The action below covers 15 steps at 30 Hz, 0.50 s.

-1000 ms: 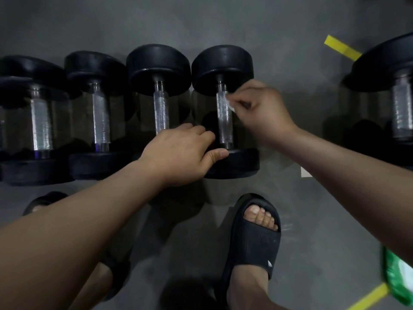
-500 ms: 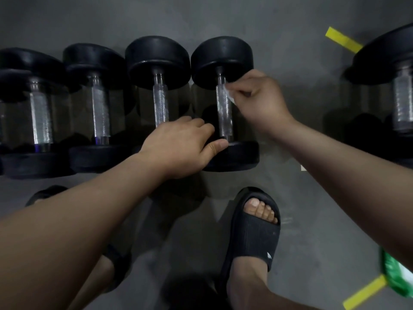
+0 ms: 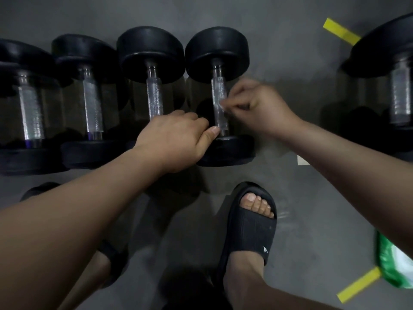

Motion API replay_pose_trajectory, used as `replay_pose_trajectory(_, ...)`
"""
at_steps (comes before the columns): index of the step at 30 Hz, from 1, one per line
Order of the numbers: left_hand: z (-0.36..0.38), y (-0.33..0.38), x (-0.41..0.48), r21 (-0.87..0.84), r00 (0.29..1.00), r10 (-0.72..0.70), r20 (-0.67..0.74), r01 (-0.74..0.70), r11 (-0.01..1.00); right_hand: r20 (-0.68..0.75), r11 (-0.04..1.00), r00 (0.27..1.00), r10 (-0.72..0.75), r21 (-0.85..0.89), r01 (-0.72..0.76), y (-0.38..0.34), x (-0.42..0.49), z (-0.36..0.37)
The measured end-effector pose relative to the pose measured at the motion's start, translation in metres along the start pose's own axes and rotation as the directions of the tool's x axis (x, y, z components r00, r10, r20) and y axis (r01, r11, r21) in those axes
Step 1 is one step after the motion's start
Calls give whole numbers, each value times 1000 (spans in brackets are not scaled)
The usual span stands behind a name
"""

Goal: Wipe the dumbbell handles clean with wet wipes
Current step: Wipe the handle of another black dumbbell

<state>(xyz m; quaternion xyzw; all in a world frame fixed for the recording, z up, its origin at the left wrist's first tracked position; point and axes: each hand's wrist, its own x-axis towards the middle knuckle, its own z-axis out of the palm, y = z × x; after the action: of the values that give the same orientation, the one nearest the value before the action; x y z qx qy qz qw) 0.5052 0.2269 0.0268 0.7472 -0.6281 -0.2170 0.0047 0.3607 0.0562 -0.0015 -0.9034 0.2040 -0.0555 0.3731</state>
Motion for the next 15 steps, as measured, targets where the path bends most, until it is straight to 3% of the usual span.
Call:
replay_pose_trajectory(4,0,0,0,5,1000,-3,-12,3,1000,124,991,986,-108,-64,117,-1,-2,-8)
replay_pose_trajectory(9,0,0,-1,2,1000,3,-26,-3,1000,-172,998,984,41,-30,-46,3,29,-1)
replay_pose_trajectory(15,0,1,-1,24,999,-1,-38,2,1000,-115,993,990,-82,-99,70,3,6,7)
